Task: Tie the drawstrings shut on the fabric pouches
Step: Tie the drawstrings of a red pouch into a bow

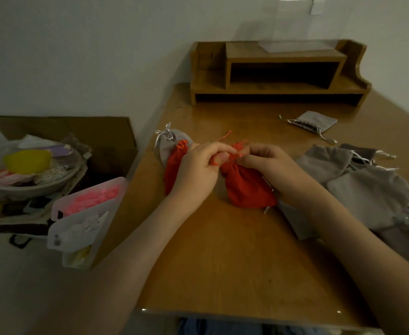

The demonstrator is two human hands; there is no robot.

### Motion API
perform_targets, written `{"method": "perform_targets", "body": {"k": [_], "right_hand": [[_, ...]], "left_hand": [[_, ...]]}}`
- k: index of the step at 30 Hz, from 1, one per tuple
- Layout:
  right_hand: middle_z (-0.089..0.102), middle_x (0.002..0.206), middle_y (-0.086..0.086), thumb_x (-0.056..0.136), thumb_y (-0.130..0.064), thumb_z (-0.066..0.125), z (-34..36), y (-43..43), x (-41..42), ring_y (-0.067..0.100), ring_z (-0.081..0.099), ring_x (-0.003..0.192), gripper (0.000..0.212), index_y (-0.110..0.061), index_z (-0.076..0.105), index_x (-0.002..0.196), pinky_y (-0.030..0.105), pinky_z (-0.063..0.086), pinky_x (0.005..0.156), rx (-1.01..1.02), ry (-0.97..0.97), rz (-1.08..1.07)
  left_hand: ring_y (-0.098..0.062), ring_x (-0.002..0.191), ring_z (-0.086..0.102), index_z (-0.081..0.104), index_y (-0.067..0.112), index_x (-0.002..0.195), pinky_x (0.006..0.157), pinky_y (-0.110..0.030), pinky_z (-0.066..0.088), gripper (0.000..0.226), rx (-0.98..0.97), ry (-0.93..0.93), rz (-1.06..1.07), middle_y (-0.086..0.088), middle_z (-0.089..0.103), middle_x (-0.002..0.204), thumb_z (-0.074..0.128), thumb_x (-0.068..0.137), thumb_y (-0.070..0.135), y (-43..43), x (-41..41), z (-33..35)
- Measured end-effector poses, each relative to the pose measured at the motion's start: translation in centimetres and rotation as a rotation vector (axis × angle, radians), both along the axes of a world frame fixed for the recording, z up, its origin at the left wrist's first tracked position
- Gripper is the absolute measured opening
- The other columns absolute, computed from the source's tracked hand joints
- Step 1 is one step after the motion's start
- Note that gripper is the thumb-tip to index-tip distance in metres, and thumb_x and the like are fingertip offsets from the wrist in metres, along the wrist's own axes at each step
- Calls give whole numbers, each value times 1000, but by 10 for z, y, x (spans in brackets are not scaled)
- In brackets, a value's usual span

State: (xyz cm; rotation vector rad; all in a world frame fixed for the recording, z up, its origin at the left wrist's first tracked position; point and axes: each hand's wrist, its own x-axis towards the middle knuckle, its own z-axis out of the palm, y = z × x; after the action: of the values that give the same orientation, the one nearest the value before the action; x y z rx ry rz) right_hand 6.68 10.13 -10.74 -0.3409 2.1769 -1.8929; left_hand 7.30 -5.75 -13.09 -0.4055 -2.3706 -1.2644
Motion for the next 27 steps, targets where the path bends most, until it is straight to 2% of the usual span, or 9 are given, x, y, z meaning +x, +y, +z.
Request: {"method": "perform_targets", "body": {"k": [1,5,9,12,16,20,22,24,27], "right_hand": [[64,101,27,82,-23,64,-1,0,0,32,60,86,7,-17,68,82,47,47,83,-14,-1,-2],[62,90,18,90,-11,57,-3,2,-2,28,56,82,14,-15,67,81,36,44,73,-121,-41,34],[65,83,12,93,-11,54,-1,5,-3,20,61,71,15,-12,66,84,30,48,66,-142,-66,40],[67,79,8,93,-13,55,-1,6,-3,18,63,68,16,-14,66,82,28,52,63,-117,-70,29],[64,78,7,93,-12,55,-2,5,-3,17,59,69,15,-15,63,81,29,48,66,-82,-69,29],[57,75,1,95,-10,53,-4,1,-2,10,53,67,14,-13,58,82,23,43,66,80,44,84],[56,78,3,95,-10,53,-5,-1,-2,14,52,71,15,-14,57,80,24,43,67,103,65,73],[57,81,4,95,-11,52,-5,-2,-2,17,53,75,15,-14,58,81,26,44,71,92,82,76],[54,82,9,96,-12,48,-5,-1,-1,19,52,76,14,-10,58,86,29,43,74,-35,57,79]], "left_hand": [[-13,99,58,67,34,91,88,-22,44,23,46,-24,-16,22,59,90,58,92,12,-1,0,2],[-2,89,62,67,24,90,84,-19,46,21,296,-86,-226,13,68,84,56,93,8,0,5,10],[4,88,60,67,23,85,84,-12,42,20,323,-157,-290,21,68,81,57,91,7,-1,5,12],[-3,93,62,68,27,88,84,-15,45,17,263,-180,-244,12,69,89,63,88,11,-2,4,9],[1,75,57,59,24,90,69,-13,42,17,163,-126,-123,5,61,80,67,86,10,-2,5,6],[-4,87,46,60,20,96,75,-15,36,14,-229,8,7,17,47,79,65,87,12,-3,5,4],[-7,88,41,64,12,97,77,-21,37,11,-334,122,41,22,39,76,65,87,12,-3,5,2],[-10,84,41,64,8,90,75,-25,36,6,-373,244,80,18,42,73,66,85,10,-2,5,0],[-12,80,41,60,8,83,73,-21,30,7,-389,357,124,4,57,73,59,85,15,-1,6,-1]]}}
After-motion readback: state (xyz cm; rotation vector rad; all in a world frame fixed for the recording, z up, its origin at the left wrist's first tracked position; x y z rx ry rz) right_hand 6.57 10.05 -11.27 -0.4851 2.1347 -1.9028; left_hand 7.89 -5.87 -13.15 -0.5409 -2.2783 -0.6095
